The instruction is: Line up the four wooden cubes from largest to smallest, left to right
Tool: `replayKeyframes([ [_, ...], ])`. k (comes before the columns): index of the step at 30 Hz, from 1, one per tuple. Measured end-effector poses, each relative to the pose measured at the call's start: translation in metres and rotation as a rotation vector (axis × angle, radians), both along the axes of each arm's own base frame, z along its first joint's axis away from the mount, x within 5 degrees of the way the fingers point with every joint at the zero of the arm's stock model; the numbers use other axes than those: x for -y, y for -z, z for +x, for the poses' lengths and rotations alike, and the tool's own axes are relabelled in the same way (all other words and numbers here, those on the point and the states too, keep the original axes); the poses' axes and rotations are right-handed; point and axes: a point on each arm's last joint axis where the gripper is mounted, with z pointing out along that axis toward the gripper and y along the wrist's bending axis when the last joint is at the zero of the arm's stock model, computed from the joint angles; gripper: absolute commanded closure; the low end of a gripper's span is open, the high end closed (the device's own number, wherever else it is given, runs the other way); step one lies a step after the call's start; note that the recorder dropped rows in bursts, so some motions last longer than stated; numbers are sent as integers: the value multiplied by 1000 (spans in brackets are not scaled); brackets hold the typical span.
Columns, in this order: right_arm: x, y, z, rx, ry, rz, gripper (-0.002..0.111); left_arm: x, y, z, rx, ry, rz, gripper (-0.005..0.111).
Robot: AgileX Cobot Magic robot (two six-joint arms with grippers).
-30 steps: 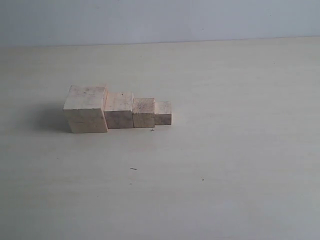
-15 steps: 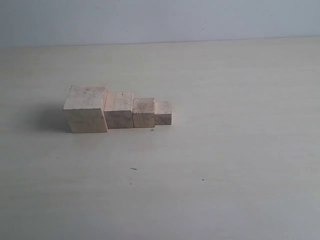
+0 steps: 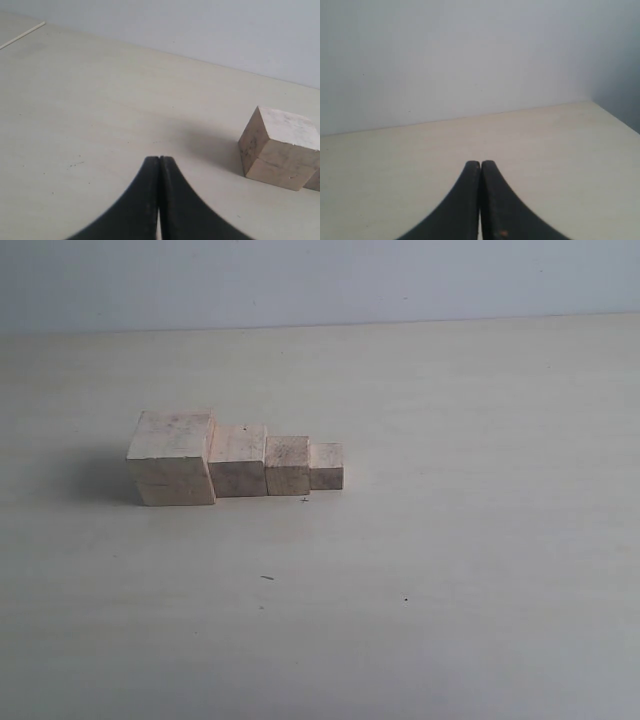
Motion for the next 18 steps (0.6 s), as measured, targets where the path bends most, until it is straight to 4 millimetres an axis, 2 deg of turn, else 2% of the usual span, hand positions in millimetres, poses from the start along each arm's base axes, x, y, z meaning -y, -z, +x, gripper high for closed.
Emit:
replayKeyframes([
  [9,0,42,-1,-61,1,-2,108,0,0,0,0,0,0,107],
  [18,0,46,-3,-86,3,3,108,0,0,0,0,0,0,107],
])
